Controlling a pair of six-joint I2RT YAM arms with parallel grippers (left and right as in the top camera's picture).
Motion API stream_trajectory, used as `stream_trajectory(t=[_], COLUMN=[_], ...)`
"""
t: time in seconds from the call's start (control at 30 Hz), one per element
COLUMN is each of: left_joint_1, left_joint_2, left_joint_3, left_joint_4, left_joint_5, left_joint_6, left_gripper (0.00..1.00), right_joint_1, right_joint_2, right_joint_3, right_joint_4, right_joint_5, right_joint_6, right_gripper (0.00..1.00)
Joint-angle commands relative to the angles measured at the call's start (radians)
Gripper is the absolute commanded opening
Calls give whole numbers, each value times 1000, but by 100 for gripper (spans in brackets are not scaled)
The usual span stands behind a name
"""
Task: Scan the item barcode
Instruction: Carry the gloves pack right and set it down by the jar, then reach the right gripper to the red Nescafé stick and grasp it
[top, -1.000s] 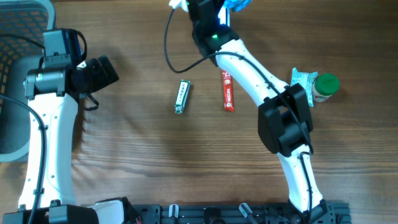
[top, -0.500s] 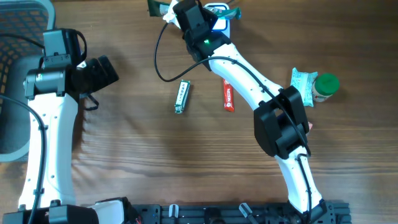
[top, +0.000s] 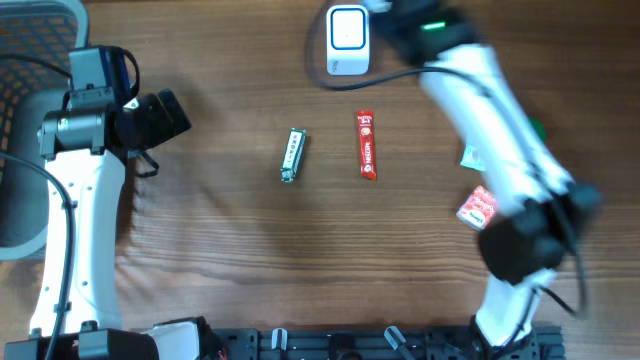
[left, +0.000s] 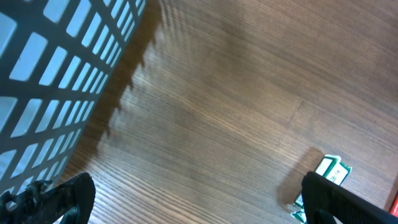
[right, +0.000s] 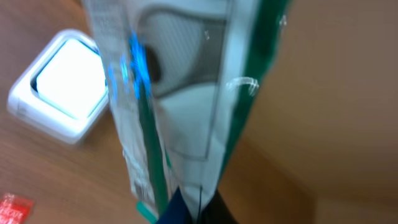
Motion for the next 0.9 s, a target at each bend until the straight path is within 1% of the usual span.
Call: stream_trajectory(t=[0.0, 0.07, 0.13, 0.17, 0.23, 0.33, 0.4, 0.43, 0.47, 0.5, 0.57, 0.67, 0.7, 0.77, 0.87], left_joint_1=[4, 4, 4, 4, 4, 4, 4, 4, 4, 4, 4, 4, 4, 4, 4], left_joint_2=[5, 5, 5, 5, 5, 5, 5, 5, 5, 5, 5, 5, 5, 5, 5], left_joint_3=[13, 13, 13, 13, 13, 13, 13, 13, 13, 13, 13, 13, 13, 13, 13], left_joint_4=[3, 3, 3, 3, 3, 3, 3, 3, 3, 3, 3, 3, 3, 3, 3], left_joint_5=[5, 5, 5, 5, 5, 5, 5, 5, 5, 5, 5, 5, 5, 5, 5], left_joint_6=[-2, -2, -2, -2, -2, -2, -2, -2, -2, -2, -2, -2, -2, -2, -2], left_gripper=[100, 100, 100, 100, 100, 100, 100, 100, 100, 100, 100, 100, 100, 100, 100], right_joint_1=[-145, -213, -286, -316, -365, -431, -460, -468, -477, -484, -488, -486, -484, -472, -426], right_joint_2=[-61, -48, -32, -23, -19, -18, -18, -18, -18, -18, -18, -21, -21, -21, -23], right_joint_3=[7, 1, -32, -64, -130, -268, -332, -350, -364, -371, -370, -328, -310, -259, -206], right_joint_4=[-236, -378, -483, -504, -502, -431, -406, -400, -397, -394, -385, -385, -386, -394, -413], right_joint_5=[-372, -459, -502, -501, -500, -497, -491, -484, -476, -464, -422, -361, -362, -386, -556], right_joint_6=[140, 141, 174, 200, 237, 285, 286, 286, 286, 286, 288, 351, 377, 440, 442], right_gripper=[4, 4, 4, 4, 4, 4, 5, 15, 21, 29, 49, 62, 62, 58, 53])
